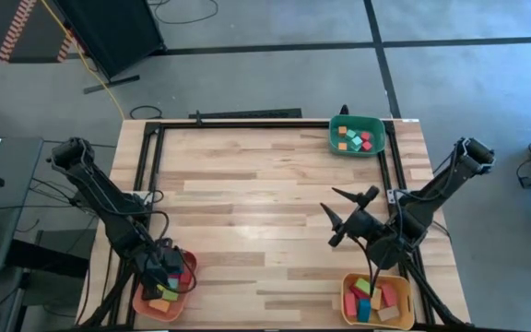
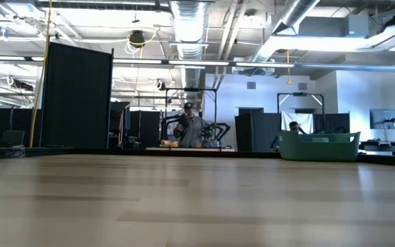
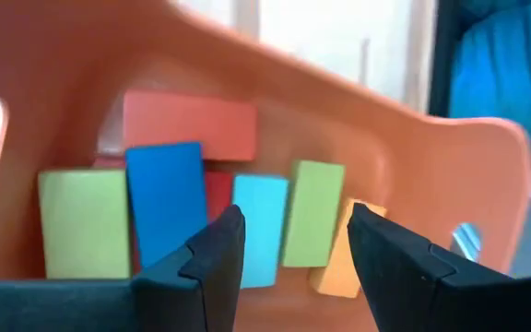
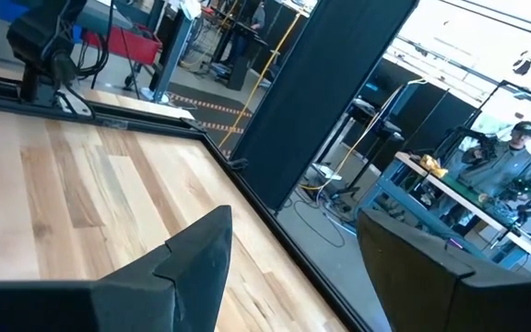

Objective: Sort blocks by size
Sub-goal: Return to Home Position

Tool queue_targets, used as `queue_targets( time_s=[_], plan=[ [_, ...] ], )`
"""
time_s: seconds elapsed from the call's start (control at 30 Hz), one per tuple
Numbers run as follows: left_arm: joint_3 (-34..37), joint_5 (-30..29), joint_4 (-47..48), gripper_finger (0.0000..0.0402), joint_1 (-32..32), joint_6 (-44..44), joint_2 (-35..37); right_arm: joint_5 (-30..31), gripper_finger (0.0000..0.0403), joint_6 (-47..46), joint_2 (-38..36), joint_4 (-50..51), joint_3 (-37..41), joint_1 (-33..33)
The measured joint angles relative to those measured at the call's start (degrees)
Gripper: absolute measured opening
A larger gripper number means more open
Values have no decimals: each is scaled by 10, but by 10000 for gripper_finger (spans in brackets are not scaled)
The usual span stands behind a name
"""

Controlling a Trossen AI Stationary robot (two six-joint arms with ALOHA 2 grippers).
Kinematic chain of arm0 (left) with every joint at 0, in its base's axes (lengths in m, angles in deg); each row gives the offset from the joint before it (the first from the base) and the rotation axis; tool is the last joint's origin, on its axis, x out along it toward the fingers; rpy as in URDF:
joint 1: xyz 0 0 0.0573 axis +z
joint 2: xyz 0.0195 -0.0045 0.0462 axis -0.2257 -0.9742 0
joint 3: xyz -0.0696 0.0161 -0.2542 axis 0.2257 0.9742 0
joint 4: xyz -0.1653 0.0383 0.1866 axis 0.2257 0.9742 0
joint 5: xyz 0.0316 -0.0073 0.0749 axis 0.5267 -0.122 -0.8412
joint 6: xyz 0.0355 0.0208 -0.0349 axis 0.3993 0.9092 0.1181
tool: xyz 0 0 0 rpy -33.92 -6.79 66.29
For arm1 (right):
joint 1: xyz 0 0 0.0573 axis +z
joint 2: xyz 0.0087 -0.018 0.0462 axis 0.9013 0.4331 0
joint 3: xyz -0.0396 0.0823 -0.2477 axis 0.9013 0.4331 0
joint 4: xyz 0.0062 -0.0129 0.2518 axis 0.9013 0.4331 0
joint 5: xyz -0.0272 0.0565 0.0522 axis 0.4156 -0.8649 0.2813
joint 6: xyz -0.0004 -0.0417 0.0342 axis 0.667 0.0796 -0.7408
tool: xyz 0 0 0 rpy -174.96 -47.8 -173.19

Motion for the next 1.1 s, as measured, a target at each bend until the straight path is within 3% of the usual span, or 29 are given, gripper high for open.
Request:
queue_targets(
  time_s=[0.6, 1.1],
  plan=[
    [-40, -83, 17, 186, 8, 80, 45, -1, 265, -4, 0, -6, 0, 0],
    [-40, -110, 20, 186, 85, 214, 75, -30, 265, -6, 0, -6, 0, -7]
  ],
)
